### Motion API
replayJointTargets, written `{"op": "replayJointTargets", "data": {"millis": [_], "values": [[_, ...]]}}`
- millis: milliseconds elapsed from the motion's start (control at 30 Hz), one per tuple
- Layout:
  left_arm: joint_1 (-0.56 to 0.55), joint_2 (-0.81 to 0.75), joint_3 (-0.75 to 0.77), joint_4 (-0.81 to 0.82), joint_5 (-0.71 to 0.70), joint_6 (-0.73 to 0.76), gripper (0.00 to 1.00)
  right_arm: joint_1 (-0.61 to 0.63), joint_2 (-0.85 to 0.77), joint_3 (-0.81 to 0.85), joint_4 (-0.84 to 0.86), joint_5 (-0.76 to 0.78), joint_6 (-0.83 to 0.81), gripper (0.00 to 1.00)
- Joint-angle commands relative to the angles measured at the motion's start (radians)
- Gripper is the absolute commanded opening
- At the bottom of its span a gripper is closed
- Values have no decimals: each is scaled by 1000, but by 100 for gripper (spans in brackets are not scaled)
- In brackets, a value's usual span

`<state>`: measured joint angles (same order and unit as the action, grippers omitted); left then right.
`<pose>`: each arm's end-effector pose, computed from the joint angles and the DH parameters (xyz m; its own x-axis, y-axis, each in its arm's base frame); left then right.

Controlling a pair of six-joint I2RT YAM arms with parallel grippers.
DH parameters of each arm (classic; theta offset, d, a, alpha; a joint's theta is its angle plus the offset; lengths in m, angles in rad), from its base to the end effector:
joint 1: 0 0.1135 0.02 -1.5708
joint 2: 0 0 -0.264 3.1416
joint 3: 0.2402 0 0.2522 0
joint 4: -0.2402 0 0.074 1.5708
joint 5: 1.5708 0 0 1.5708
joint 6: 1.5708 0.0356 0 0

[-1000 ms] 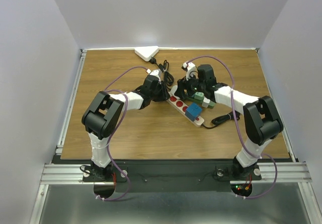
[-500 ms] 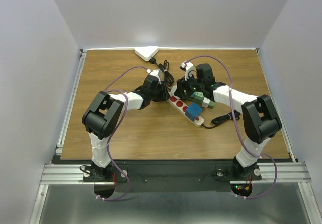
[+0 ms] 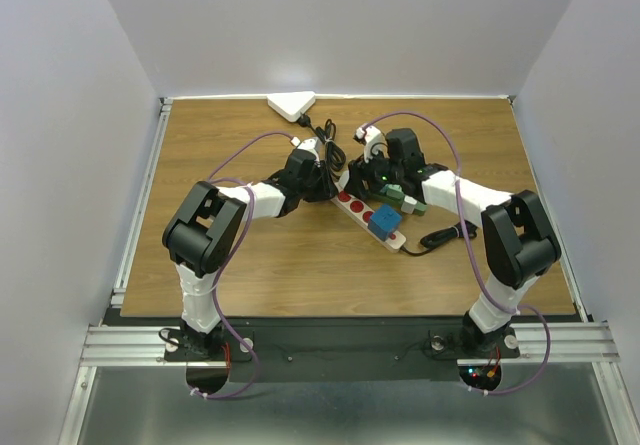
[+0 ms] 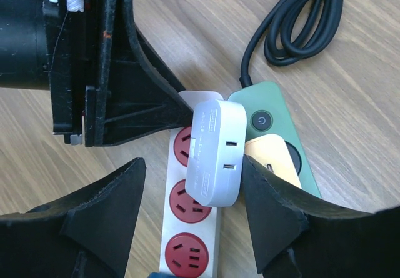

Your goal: Insert the plug

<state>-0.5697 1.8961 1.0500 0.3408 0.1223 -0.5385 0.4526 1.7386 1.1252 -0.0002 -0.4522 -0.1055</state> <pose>0.3407 -0.2234 0.1671 -0.6706 -0.1749 -0.7209 0.3277 0.8020 -0.4995 0.3400 0.1826 0.2208 -0.4397 -0.3191 -0.8395 -0.7652 0.6226 0.1641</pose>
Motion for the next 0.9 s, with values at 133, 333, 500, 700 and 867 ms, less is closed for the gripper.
{"op": "replayJointTargets", "data": {"millis": [133, 333, 500, 700, 867], "values": [[-7, 14, 21, -33, 4, 23, 46, 15, -27, 38, -24, 17, -13, 67], [-7, 15, 21, -33, 4, 26, 45, 23, 15, 54, -26, 58, -13, 65], [-7, 15, 19, -33, 5, 26, 45, 29, 47, 68, -29, 69, -14, 63], [-7, 15, 21, -33, 7, 25, 45, 43, 79, 81, -32, 87, -16, 63], [-7, 12, 18, -33, 7, 28, 45, 43, 82, 77, -30, 121, -19, 59]]}}
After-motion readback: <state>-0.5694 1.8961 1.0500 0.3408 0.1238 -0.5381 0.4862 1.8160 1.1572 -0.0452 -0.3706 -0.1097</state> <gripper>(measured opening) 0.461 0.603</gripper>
